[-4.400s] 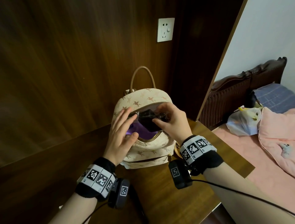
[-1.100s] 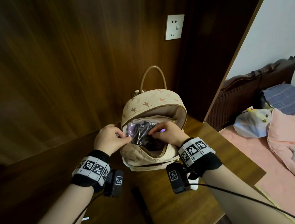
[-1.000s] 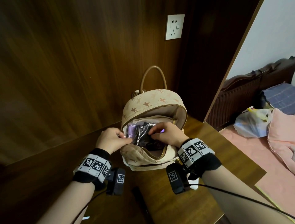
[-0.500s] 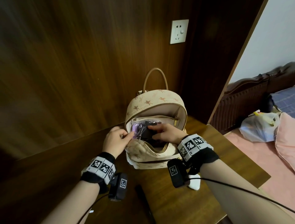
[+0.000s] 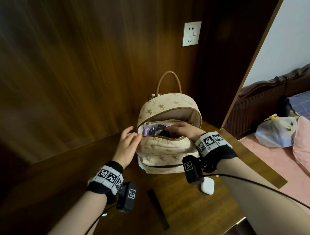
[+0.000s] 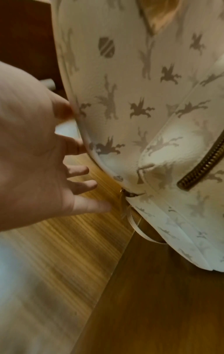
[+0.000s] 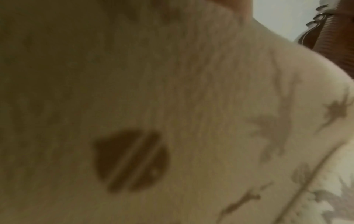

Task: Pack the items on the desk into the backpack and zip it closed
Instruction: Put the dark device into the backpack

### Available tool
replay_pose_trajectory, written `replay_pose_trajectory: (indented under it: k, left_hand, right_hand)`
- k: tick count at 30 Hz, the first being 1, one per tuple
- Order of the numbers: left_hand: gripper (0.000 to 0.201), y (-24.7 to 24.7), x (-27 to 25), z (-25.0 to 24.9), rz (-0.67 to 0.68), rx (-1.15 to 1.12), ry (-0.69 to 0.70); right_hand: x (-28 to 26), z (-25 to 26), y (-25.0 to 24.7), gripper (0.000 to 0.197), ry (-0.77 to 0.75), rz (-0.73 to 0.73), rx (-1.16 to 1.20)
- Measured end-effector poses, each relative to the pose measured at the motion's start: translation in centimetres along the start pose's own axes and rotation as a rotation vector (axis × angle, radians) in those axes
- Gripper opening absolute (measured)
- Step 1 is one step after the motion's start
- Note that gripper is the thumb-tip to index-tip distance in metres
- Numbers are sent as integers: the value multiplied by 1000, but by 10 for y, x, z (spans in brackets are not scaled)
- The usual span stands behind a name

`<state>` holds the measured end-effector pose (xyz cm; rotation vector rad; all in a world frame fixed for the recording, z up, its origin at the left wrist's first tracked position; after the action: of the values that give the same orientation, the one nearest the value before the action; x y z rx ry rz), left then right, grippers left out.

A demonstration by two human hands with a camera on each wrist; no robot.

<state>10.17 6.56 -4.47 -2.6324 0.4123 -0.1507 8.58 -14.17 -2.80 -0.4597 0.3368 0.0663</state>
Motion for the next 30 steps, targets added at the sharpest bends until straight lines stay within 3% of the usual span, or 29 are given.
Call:
replay_pose_trajectory:
  k: [2,6,10,13,18,23,30]
  left_hand:
    - [12,2,-3,3,56,21,-29]
    - [51,-11,-10,7,98,60,0]
    - [40,-42,-18,11,55,71,8]
    - [45,-75,-27,22,1,86,16]
    - [23,-142,-56,53,-143,112,-62]
    - [33,-209,-103,103,-235,211,-165]
    - [38,-280,-193,200,-300,238,-484]
  right_hand:
    - [-6,5,-10,30,-15,-108,-35]
    - [-30,37,-19,30,-147,-278,-9]
    - [-58,89,-2,24,-326,-356,-94]
    - [-76,127,24,22,-478,-394,-101]
    - [-78,165,104,21,-573,-177,-109]
    - [-56,165,198,17,-534,21,-119]
    - [-38,137,321,22,-382,290,-307]
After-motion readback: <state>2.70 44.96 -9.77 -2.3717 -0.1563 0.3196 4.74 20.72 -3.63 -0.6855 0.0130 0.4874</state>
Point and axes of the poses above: each hand's wrist, its own x-axis towards the middle knuckle, its own y-axis out of the palm, z = x × y, the point moved 7 cm from there along x, towards the middle knuckle, and after that the axes turned 1 degree about x, right-handed, at the moved point
